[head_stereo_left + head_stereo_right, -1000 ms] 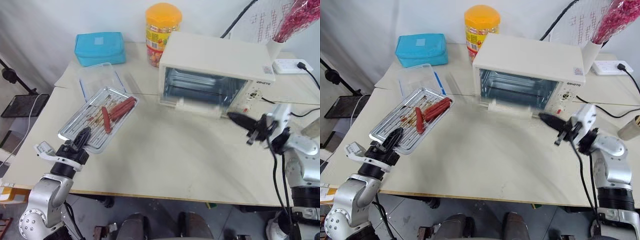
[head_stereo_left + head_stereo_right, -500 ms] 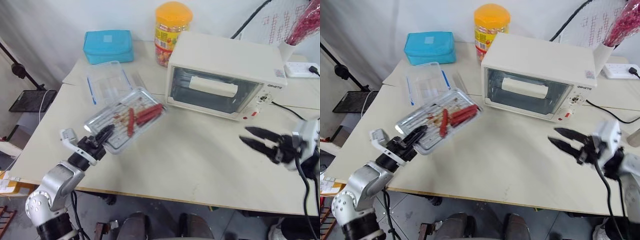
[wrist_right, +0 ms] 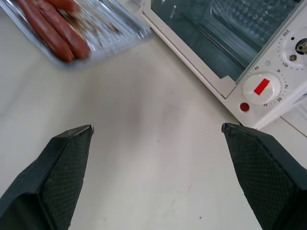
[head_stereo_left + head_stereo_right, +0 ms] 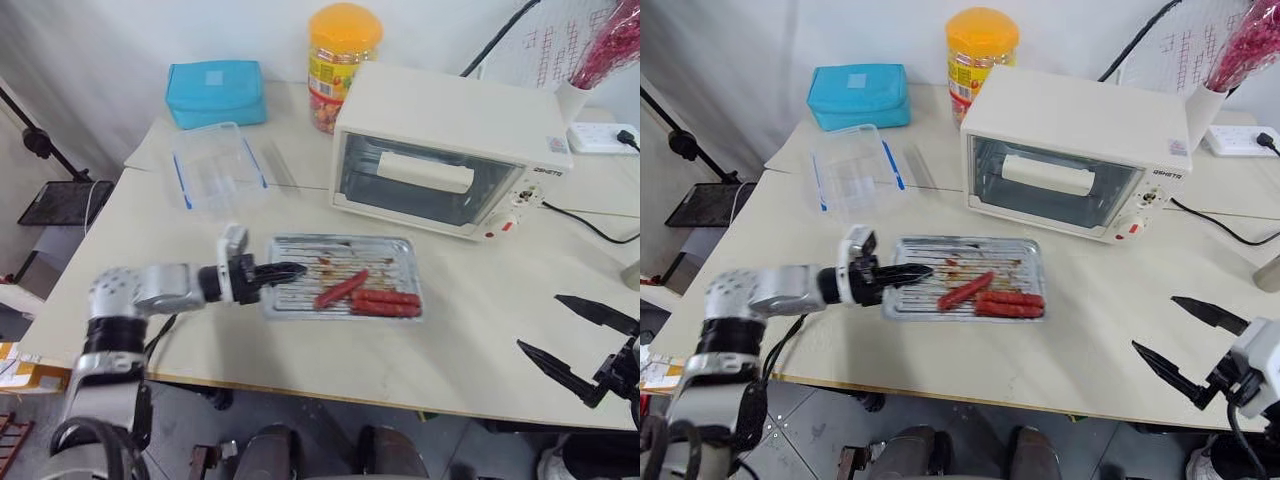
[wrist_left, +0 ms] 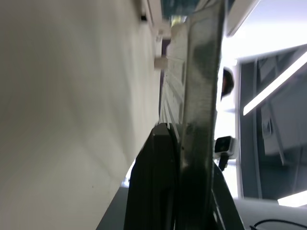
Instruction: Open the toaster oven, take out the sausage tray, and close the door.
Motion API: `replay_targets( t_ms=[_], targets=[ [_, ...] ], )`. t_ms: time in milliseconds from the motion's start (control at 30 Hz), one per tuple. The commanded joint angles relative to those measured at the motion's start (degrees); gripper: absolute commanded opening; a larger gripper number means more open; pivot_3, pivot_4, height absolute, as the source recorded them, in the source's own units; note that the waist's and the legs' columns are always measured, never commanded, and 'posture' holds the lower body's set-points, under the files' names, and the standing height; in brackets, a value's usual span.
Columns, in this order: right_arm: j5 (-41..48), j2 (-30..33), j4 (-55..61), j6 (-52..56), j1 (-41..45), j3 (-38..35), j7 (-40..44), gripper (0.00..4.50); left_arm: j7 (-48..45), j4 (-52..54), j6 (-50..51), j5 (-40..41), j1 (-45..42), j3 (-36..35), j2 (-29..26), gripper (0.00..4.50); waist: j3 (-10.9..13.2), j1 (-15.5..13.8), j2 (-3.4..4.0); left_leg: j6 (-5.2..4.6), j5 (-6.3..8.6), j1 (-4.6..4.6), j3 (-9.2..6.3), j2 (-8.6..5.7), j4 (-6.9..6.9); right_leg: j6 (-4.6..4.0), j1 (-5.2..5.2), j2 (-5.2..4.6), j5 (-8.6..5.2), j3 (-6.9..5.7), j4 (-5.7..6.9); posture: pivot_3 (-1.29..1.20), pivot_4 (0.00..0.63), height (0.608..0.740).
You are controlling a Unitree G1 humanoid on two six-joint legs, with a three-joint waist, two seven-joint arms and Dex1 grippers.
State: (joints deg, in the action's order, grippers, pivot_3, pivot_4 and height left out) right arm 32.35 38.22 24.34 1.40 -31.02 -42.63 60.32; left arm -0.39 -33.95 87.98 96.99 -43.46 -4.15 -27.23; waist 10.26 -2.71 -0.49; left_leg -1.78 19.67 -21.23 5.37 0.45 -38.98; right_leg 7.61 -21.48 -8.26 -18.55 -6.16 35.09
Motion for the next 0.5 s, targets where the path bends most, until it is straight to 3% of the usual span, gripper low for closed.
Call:
replay_targets(
  t_ms=[33,333,500],
  targets=[
    [1.97,-1.31,3.91,0.13,-3.2,-4.5,-1.07,4.48,-7.58,-2.84,0.24,-9.31,-3.38,2.2,3.12,0.0,0.0,0.03,0.0,0.0,0.0,0.0,0.0,-0.14,0.02,0.0,0.0,0.02,0.0,-0.01,-0.02,0.0,0.15,0.74],
    [5.04,-3.49,9.04,1.44,-11.23,-10.44,-1.17,4.48,-21.86,-8.42,-4.7,-30.51,-9.89,5.36,11.9,0.0,0.01,0.15,-0.01,0.09,0.01,0.06,0.04,0.09,0.02,0.0,0.0,0.01,0.0,0.05,-0.16,0.0,0.15,0.74],
    [6.41,-3.6,10.45,2.4,-12.72,-10.32,-1.16,4.5,-30.19,-3.06,-4.27,-37.8,-9.12,7.93,10.21,1.15,0.01,0.14,-0.01,0.1,0.02,0.05,0.05,0.12,0.03,0.0,-0.03,0.0,0.0,0.06,-0.13,0.0,0.15,0.74]
  ],
)
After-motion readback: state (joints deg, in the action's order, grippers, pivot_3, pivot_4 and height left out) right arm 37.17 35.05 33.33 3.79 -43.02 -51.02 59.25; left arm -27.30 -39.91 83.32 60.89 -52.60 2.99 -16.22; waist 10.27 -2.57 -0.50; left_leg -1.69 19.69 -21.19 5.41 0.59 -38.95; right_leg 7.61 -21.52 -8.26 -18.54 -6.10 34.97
